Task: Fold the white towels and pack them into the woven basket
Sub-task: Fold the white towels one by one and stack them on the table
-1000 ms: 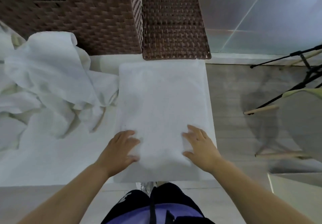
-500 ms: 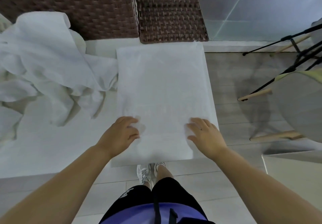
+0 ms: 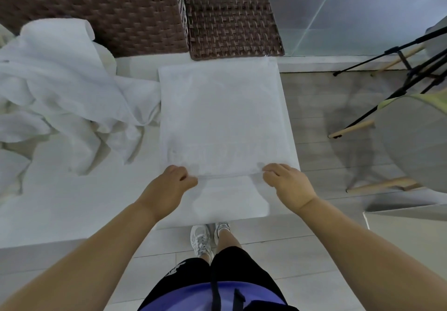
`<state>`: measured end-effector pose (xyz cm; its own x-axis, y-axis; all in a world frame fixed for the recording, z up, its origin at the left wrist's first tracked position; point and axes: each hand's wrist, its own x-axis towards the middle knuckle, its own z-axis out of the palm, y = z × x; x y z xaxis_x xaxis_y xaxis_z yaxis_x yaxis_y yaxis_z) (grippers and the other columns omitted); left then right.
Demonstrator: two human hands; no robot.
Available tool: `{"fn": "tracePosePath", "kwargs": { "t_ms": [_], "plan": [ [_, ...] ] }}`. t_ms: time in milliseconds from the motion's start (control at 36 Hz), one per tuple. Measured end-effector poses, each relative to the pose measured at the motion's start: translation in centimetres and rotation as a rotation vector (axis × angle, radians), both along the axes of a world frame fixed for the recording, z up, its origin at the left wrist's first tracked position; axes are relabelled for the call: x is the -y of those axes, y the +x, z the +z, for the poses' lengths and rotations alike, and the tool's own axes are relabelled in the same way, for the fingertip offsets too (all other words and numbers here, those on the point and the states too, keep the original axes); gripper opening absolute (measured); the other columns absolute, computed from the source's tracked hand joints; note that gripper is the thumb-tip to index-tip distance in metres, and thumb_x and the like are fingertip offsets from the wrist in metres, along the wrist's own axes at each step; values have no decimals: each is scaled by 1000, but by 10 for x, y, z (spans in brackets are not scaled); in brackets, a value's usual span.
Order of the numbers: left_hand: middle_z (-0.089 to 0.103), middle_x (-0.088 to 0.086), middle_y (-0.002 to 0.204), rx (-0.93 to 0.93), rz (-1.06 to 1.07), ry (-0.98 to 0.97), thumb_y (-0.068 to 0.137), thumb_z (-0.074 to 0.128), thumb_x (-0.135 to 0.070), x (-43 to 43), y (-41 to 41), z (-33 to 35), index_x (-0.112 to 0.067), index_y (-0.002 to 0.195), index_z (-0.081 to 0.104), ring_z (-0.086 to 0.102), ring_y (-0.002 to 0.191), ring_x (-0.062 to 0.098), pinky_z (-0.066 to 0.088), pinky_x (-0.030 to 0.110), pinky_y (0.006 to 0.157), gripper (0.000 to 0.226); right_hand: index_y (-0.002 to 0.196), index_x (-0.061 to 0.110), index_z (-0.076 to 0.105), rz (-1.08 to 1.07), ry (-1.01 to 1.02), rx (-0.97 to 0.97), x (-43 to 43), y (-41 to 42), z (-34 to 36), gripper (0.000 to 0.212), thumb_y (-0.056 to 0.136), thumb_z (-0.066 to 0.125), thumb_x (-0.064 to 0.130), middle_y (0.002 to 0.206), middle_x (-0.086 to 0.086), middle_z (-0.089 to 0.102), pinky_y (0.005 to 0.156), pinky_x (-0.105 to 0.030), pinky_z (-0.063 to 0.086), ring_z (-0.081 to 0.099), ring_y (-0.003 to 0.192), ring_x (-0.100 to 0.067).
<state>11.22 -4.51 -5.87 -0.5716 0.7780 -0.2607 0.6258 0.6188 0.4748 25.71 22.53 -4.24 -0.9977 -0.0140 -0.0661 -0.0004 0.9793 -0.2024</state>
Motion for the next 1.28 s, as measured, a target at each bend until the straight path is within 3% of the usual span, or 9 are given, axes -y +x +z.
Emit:
{"fn": "tracePosePath", "kwargs": {
  "t_ms": [139,417,528,667,861,972,1056,1194,1278],
  "plan": [
    [63,5,83,-214,-190,-31,59,85,-8,-1,9,0,-12,81,72,61,72,28,51,27,54,26,75,4,75,-4,10,22,-2,8,-9,43,38,85,-15,88,-9,74,49,-33,55,71,70,-28],
    [60,5,86,-258,-9,-39,72,78,-15,-6,15,-6,-10,82,66,57,77,28,47,29,52,16,81,7,74,-95,76,103,11,11,-20,41,50,94,25,96,-5,71,64,-34,57,71,81,-24],
    [61,7,70,-425,-160,-74,52,84,-2,-11,13,-4,-6,65,64,58,59,27,41,24,38,24,86,3,72,-101,68,120,12,11,-22,39,59,90,24,96,-9,70,68,-38,57,69,83,-28],
    [59,9,67,-485,-165,-23,72,67,-1,-10,8,-7,-4,67,63,56,55,26,44,28,35,8,115,6,61,-143,40,179,5,14,-38,24,96,48,12,122,-3,59,93,-31,41,56,109,-24],
    [64,7,81,-433,-223,40,82,43,-28,2,12,-10,-7,76,70,63,70,25,52,26,58,35,118,9,60,-169,22,257,-10,6,-37,30,101,38,19,127,3,53,80,-31,49,52,109,-19],
    [64,4,80,-384,-190,11,73,73,-10,3,12,-4,-8,77,71,63,71,25,47,25,48,5,112,8,64,-186,12,292,-15,3,-31,29,101,40,19,121,1,55,82,-30,49,55,104,-19],
    [65,3,77,-309,-147,-37,59,83,-1,1,10,2,-8,78,71,63,67,23,47,24,42,23,104,9,61,-214,23,341,-18,-1,-24,22,100,41,16,112,-1,56,76,-31,49,57,93,-20],
    [59,-4,108,-241,-107,-173,99,39,-22,-5,-4,14,-18,113,60,56,91,18,47,31,66,25,105,10,61,-264,10,324,-28,-18,2,21,99,42,16,107,-1,59,80,-34,49,58,92,-21],
    [61,1,94,-281,-98,-68,94,52,-13,-13,-22,41,-12,98,65,58,77,21,50,35,58,13,104,8,63,-251,23,256,-39,-37,29,25,100,41,20,107,-1,58,82,-35,48,59,96,-24]
  ]
}}
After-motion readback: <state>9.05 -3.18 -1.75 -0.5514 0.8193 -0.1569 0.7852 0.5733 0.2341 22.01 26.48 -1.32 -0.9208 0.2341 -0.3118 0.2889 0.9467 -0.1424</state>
